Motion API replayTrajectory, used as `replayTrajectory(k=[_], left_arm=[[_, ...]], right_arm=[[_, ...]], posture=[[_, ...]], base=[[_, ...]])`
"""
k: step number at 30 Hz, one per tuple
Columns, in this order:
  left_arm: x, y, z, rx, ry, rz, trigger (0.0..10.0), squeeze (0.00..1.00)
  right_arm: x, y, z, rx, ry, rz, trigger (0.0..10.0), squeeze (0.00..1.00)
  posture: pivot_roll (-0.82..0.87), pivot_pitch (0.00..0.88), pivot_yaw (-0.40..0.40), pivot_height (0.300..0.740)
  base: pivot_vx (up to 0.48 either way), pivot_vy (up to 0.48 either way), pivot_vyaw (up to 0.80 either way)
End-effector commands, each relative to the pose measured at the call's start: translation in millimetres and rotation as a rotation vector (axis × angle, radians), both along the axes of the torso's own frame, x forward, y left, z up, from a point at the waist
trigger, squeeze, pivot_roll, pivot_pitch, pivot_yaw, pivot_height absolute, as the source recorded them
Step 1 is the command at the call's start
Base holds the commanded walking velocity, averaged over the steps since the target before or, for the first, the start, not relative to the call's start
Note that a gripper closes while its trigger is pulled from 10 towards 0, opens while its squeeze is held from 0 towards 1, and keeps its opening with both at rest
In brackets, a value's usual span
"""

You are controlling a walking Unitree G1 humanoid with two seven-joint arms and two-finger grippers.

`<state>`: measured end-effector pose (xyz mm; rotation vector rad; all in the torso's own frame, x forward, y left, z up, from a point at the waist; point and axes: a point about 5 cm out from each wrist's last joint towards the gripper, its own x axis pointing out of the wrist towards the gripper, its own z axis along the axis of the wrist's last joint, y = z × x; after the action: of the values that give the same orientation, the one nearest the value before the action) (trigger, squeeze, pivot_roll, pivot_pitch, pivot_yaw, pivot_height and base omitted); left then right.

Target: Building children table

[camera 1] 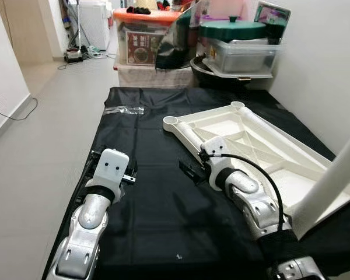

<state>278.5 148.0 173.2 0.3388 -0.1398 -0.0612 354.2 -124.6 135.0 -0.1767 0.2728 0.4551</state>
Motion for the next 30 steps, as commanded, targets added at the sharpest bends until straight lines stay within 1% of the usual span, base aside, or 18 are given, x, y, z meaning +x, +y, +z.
replayTrajectory(k=[1, 4, 5, 6, 7, 8, 9, 11, 16, 18, 19, 20, 22, 23, 24, 25, 27, 30], left_arm=[[0.3, 1.6, -1, 0.019, -0.004, 0.008, 10.0, 0.00], [0.3, 1.9, 0, 0.019, -0.006, 0.010, 10.0, 0.00], [0.5, 3.8, 0, 0.024, -0.009, 0.016, 10.0, 0.00], [0.5, 3.8, 0, 0.024, -0.009, 0.016, 10.0, 0.00], [0.7, 4.3, 0, 0.026, -0.010, 0.018, 10.0, 0.00], [0.7, 4.3, 0, 0.026, -0.010, 0.018, 10.0, 0.00], [0.9, 4.5, 0, 0.027, -0.011, 0.018, 10.0, 0.00], [1.1, 4.6, 1, 0.027, -0.012, 0.018, 10.0, 0.00], [1.3, 4.2, 1, 0.028, -0.011, 0.014, 10.0, 0.00], [1.9, 2.9, 0, 0.031, -0.010, 0.006, 10.0, 0.00], [2.0, 2.5, 0, 0.031, -0.010, 0.003, 10.0, 0.00], [2.0, 2.5, 0, 0.031, -0.010, 0.003, 10.0, 0.00], [2.0, 2.2, 0, 0.031, -0.010, 0.002, 10.0, 0.00], [2.0, 2.2, 0, 0.031, -0.010, 0.003, 10.0, 0.00], [2.0, 2.2, 0, 0.031, -0.010, 0.003, 10.0, 0.00], [1.9, 2.2, -1, 0.032, -0.009, 0.003, 10.0, 0.00], [1.9, 1.9, -1, 0.032, -0.008, 0.003, 10.0, 0.00], [1.9, 1.4, -1, 0.032, -0.007, 0.002, 10.0, 0.00]], right_arm=[[5.1, -18.0, -18, -0.001, 0.113, -0.090, 10.0, 0.00], [6.0, -21.7, -20, -0.001, 0.134, -0.103, 10.0, 0.00], [7.6, -36.7, -26, -0.030, 0.157, -0.161, 10.0, 0.00], [7.6, -36.7, -26, -0.030, 0.157, -0.161, 10.0, 0.00], [7.8, -42.3, -27, -0.045, 0.158, -0.175, 10.0, 0.00], [7.8, -42.3, -27, -0.045, 0.158, -0.175, 10.0, 0.00], [7.5, -47.6, -28, -0.051, 0.163, -0.189, 10.0, 0.00], [7.3, -50.1, -29, -0.052, 0.167, -0.194, 10.0, 0.00], [5.1, -50.7, -32, -0.047, 0.183, -0.184, 10.0, 0.00], [-2.5, -42.5, -45, -0.033, 0.256, -0.096, 10.0, 0.00], [-4.4, -39.0, -49, -0.027, 0.286, -0.058, 9.0, 0.00], [-4.4, -39.0, -49, -0.027, 0.286, -0.058, 9.0, 0.00], [-4.8, -36.9, -51, -0.026, 0.298, -0.033, 9.3, 0.00], [-4.2, -35.5, -51, -0.027, 0.306, -0.011, 10.0, 0.00], [-4.2, -35.5, -51, -0.027, 0.306, -0.011, 10.0, 0.00], [-3.5, -34.6, -50, -0.024, 0.311, 0.003, 9.6, 0.00], [-3.4, -34.0, -50, -0.029, 0.315, 0.018, 9.5, 0.00], [-4.2, -33.8, -51, -0.040, 0.319, 0.033, 9.5, 0.00]], posture=[[0.06, 0.000, -0.117, 0.740], [0.06, 0.000, -0.117, 0.740], [0.06, 0.000, -0.121, 0.740], [0.06, 0.000, -0.121, 0.740], [0.06, 0.000, -0.122, 0.740], [0.06, 0.000, -0.122, 0.740], [0.06, 0.000, -0.121, 0.740], [0.06, 0.000, -0.120, 0.740], [0.06, 0.000, -0.116, 0.740], [0.05, 0.000, -0.112, 0.740], [0.06, 0.000, -0.115, 0.740], [0.06, 0.000, -0.115, 0.740], [0.06, 0.000, -0.116, 0.740], [0.06, 0.000, -0.119, 0.740], [0.06, 0.000, -0.119, 0.740], [0.05, 0.000, -0.120, 0.740], [0.05, 0.000, -0.122, 0.740], [0.05, 0.000, -0.126, 0.740]], base=[[0.000, 0.000, 0.00], [0.000, 0.000, 0.00], [0.000, 0.000, 0.00], [0.000, 0.000, 0.00], [0.000, 0.000, 0.00], [0.000, 0.000, 0.00], [0.000, 0.000, 0.00], [0.000, 0.000, 0.00], [0.000, 0.000, 0.00], [0.000, 0.000, 0.00], [0.000, 0.000, 0.00], [0.000, 0.000, 0.00], [0.000, 0.000, 0.00], [0.000, 0.000, 0.00], [0.000, 0.000, 0.00], [0.000, 0.000, 0.00], [0.000, 0.000, 0.00], [0.000, 0.000, 0.00]])
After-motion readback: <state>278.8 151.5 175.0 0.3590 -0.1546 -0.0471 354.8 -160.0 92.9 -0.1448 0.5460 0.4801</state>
